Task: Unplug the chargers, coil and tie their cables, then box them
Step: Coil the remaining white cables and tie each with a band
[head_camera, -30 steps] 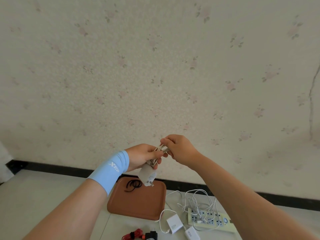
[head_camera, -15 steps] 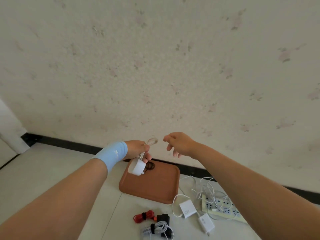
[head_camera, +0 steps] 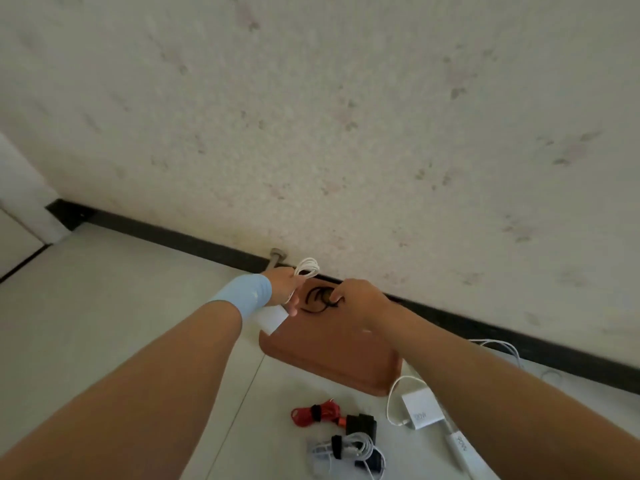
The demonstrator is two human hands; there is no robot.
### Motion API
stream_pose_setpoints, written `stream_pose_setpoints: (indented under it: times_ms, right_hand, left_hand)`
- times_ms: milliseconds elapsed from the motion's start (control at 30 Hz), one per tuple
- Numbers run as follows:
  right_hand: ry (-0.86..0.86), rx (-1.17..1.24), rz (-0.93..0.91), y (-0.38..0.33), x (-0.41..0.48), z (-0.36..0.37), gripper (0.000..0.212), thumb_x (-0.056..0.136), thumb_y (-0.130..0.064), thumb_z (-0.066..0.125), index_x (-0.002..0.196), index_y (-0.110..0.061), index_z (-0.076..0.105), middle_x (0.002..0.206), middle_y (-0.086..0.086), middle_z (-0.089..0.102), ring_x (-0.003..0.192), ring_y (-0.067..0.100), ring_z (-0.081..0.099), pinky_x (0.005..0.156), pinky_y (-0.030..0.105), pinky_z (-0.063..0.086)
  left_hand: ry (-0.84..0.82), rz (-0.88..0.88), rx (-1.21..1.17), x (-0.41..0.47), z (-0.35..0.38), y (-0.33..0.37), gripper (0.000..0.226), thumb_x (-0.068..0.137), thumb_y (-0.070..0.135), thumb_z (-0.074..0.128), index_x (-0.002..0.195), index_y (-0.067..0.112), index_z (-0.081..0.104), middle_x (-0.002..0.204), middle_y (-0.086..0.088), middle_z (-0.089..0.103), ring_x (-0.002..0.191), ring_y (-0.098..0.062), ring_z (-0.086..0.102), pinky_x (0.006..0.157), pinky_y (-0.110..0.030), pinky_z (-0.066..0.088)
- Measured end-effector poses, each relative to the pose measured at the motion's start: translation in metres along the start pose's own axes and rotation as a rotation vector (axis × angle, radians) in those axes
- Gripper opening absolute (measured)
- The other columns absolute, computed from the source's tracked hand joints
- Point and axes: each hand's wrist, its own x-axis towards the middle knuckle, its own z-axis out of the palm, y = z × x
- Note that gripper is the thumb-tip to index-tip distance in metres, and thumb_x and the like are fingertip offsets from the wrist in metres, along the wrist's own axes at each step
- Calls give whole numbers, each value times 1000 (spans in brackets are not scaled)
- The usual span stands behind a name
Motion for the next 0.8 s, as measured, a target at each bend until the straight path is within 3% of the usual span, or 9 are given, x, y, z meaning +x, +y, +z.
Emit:
stream_pose_setpoints:
  times_ms: [100, 200, 333, 400, 467, 567, 633, 700, 800]
  right_hand:
    - [-24, -135, 29, 6, 22, 20, 17, 89, -4, 62, 99, -17, 65, 104, 7, 65, 91, 29, 63, 75, 37, 50]
    - [0, -224, -6, 17, 39, 42, 30, 94, -8, 54, 121, -16, 63, 121, 7, 65, 105, 30, 62, 83, 41, 52]
    - [22, -367, -120, 23, 44, 55, 41, 86, -6, 63, 125, -21, 62, 129, 1, 59, 119, 27, 52, 98, 41, 43]
    - [25, -349, -141, 24, 43, 54, 39, 88, -3, 61, 121, -22, 66, 122, -1, 62, 120, 27, 45, 103, 39, 34]
    - [50, -181, -135, 26, 41, 50, 34, 91, -7, 59, 117, -25, 73, 116, -3, 67, 117, 24, 47, 99, 32, 34]
    - [72, 282, -6, 32, 39, 41, 22, 89, -13, 69, 109, -19, 77, 109, -3, 70, 107, 15, 62, 82, 16, 45]
    - [109, 510, 95, 36, 37, 36, 19, 87, -11, 73, 105, -18, 75, 102, -5, 68, 100, 13, 65, 68, 5, 44]
    - [126, 657, 138, 39, 34, 32, 22, 88, -7, 69, 105, -20, 73, 102, -2, 71, 95, 13, 68, 66, 7, 49]
    - [128, 859, 189, 40, 27, 25, 26, 86, -5, 70, 108, -19, 73, 99, 4, 75, 83, 14, 71, 65, 23, 58]
  left_hand:
    - [28, -14, 39, 20, 8, -5, 42, 106, 36, 30, 98, 7, 60, 72, -5, 66, 59, -17, 62, 59, -27, 43]
    - [-11, -13, 96, 37, 18, -11, 36, 106, 34, 33, 119, 8, 55, 75, 1, 65, 61, -12, 64, 61, -29, 37]
    - [-59, 7, 193, 59, 32, -27, 29, 104, 20, 43, 131, 11, 52, 88, -2, 63, 108, -27, 65, 95, -36, 42]
    - [-60, 32, 139, 67, 40, -35, 27, 104, 20, 43, 125, 6, 54, 97, -11, 67, 105, -30, 67, 85, -35, 49]
    - [-58, 27, 119, 72, 45, -39, 30, 105, 27, 37, 121, 9, 54, 97, -12, 72, 95, -25, 70, 81, -35, 48]
    - [-29, 6, 92, 77, 46, -40, 30, 103, 34, 33, 118, 17, 53, 82, -4, 72, 80, -17, 69, 78, -33, 45]
    - [-19, 40, 43, 79, 45, -36, 30, 103, 34, 34, 119, 17, 53, 97, -2, 73, 75, -16, 71, 71, -31, 46]
    - [-42, 69, -39, 80, 45, -30, 28, 104, 34, 35, 118, 17, 52, 112, 0, 70, 74, -17, 73, 73, -32, 49]
    - [-90, 68, -202, 79, 48, -19, 24, 106, 33, 37, 112, 16, 53, 109, -1, 69, 68, -16, 72, 66, -30, 55]
